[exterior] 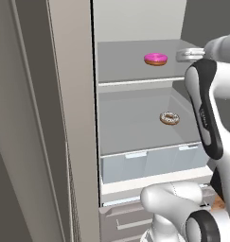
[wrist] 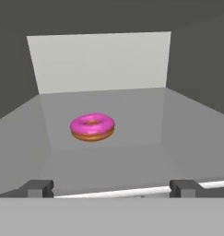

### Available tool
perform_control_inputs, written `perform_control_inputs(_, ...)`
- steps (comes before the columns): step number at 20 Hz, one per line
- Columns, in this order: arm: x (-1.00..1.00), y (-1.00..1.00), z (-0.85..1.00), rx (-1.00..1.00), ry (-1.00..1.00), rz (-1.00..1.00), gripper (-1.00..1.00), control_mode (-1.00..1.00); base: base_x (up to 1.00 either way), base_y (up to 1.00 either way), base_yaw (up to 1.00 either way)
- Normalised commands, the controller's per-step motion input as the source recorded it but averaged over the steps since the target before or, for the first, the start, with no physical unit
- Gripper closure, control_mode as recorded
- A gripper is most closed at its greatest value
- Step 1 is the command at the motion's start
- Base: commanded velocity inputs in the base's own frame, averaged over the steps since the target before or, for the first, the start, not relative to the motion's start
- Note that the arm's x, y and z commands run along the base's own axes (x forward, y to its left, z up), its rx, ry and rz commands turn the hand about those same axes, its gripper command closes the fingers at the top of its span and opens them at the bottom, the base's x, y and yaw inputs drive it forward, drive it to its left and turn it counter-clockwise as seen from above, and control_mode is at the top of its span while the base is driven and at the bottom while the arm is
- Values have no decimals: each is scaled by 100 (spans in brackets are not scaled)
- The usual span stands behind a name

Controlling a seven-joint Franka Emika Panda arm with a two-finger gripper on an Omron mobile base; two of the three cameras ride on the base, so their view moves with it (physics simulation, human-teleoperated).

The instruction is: Take the donuts from the fridge and place them on the empty tray on the dining counter.

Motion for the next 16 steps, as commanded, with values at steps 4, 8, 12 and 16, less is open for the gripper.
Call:
perform_control_inputs(4,52,0,0,0,1,9,-100,-100,0,0,0)
perform_control_inputs(8,41,0,0,0,9,1,-100,-100,0,0,0)
perform_control_inputs(12,32,0,0,1,11,0,-100,-100,0,0,0)
perform_control_inputs(16,22,0,-3,0,4,0,-100,-100,0,0,0)
